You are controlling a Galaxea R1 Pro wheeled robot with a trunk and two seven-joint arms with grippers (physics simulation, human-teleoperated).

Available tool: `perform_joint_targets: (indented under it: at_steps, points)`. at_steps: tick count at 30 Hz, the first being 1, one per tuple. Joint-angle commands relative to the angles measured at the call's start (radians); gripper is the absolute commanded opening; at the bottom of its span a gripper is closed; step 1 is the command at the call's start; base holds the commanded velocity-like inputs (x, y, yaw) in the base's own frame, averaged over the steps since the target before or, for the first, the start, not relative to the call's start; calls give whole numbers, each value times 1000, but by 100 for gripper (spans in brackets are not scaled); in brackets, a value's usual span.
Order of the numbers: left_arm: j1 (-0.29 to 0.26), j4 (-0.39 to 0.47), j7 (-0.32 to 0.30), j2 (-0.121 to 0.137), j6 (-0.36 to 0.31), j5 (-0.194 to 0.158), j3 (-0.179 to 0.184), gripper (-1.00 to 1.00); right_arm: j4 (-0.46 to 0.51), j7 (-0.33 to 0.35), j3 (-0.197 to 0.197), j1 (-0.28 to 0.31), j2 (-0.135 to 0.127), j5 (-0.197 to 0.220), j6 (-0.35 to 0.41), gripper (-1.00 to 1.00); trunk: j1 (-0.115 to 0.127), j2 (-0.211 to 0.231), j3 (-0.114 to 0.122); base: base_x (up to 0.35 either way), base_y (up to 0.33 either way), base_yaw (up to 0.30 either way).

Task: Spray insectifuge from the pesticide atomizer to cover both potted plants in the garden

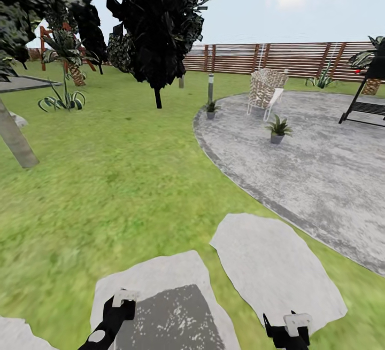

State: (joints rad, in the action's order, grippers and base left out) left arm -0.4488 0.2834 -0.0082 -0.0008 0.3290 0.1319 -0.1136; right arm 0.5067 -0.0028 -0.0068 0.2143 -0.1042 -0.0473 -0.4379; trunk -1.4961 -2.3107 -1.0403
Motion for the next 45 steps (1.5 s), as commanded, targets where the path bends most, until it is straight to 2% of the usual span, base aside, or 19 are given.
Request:
perform_joint_targets:
  at_steps: [1, 39, 45]
  points:
    - [-1, -1, -1, -1, 4, 11, -8, -100, 0, -1, -1, 0, 0, -5, -3, 100, 0, 0, -1, 339, 102, 0]
    - [10, 0, -1, -1, 5, 13, -7, -100, 1, 1, 1, 0, 0, -5, -4, 100, 0, 0, -1, 338, 102, 0]
    - [11, 0, -1, -1, 5, 12, -7, -100, 0, 1, 1, 0, 0, -5, -4, 100, 0, 0, -1, 338, 102, 138]
